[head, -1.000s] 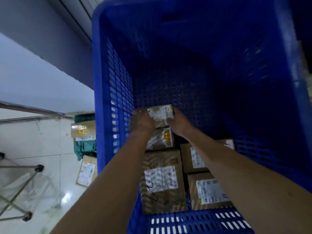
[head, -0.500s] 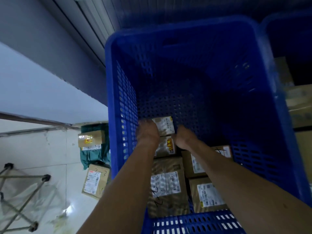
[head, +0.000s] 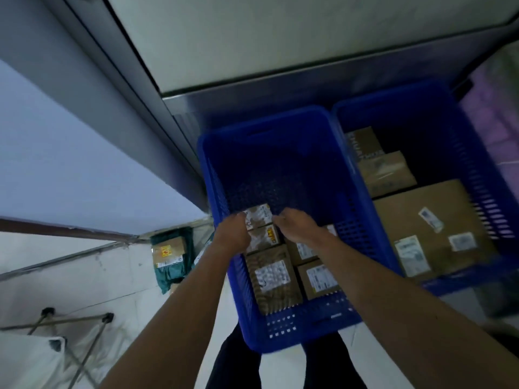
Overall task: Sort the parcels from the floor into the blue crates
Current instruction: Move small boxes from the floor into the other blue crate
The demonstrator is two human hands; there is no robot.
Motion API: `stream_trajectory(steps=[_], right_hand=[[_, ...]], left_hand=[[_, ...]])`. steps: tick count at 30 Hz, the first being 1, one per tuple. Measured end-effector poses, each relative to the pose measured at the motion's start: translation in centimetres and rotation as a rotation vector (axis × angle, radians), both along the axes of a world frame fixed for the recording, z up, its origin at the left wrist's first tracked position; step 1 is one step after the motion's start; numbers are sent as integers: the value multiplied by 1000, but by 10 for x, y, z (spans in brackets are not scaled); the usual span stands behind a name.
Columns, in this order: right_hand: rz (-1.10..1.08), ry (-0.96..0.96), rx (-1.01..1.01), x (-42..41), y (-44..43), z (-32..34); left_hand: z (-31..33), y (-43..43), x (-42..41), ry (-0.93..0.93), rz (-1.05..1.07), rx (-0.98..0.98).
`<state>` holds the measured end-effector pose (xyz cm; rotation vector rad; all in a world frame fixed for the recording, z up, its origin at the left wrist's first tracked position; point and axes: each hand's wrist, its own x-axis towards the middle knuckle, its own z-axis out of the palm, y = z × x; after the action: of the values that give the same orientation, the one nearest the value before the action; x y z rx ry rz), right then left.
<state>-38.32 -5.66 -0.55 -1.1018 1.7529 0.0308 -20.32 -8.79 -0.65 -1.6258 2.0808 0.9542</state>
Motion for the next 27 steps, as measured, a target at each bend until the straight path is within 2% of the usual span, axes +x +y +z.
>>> stream_trajectory(steps=[6, 16, 22, 27], right_hand=[[-135, -28, 17, 19, 52, 63], [-78, -81, 81, 45, 121, 92], [-215, -173, 40, 59, 145, 89], [-99, -171, 1, 79, 173, 81]], left_hand=[[73, 28, 38, 12, 13, -37], [109, 95, 71, -97, 36, 0], [115, 155, 96, -175, 205, -23], [120, 207, 123, -119, 362, 22]])
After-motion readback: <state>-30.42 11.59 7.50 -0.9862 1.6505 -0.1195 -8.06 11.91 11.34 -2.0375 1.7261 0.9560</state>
